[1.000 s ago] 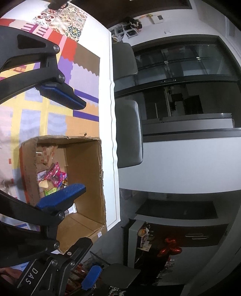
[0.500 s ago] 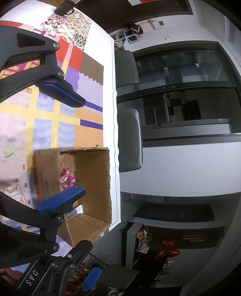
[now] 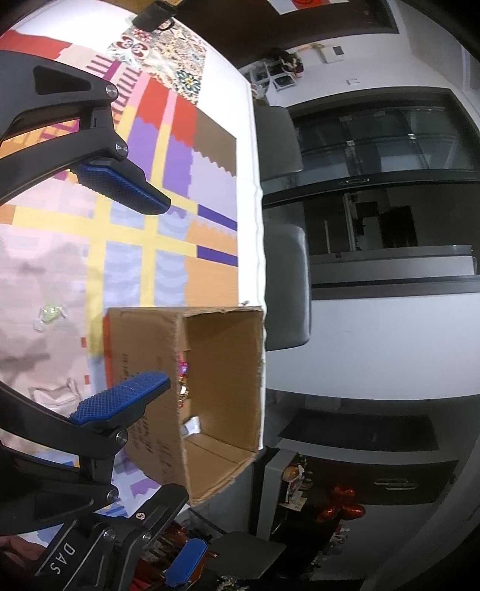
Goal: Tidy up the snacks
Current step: 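Withdraw both tools from the box toward the last snacks, then grasp clear wrapped sweet with left tool while right tool grasps white packet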
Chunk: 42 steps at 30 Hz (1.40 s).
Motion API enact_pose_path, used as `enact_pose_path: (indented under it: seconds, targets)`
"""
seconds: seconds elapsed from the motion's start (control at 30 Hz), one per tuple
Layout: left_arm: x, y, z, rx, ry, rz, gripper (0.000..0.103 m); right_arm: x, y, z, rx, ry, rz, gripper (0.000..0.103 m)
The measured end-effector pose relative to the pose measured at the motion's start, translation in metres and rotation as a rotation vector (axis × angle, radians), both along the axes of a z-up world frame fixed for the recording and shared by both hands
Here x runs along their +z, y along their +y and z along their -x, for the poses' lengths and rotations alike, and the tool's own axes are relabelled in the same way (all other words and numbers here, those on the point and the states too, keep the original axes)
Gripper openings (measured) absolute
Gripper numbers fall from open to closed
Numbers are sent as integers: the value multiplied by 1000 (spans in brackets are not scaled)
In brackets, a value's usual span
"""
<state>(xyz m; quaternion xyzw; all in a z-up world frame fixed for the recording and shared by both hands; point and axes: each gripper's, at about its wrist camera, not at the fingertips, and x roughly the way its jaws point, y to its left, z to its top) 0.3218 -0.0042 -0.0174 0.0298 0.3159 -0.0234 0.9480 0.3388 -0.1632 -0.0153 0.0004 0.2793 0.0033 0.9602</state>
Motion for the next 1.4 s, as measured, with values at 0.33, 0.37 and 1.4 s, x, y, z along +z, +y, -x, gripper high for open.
enact_pose_path:
  seconds: [0.33,0.37,1.4]
  targets:
    - [-25,7,11,7,32,-27,87,-24,8,9,18,45,12,84]
    - [-27,7,12,8,33,-26,87,-26,9,9,20,47,13,84]
    - [-123,1,22,-49,176,-39,71,-109,25,14,102,184,37,84]
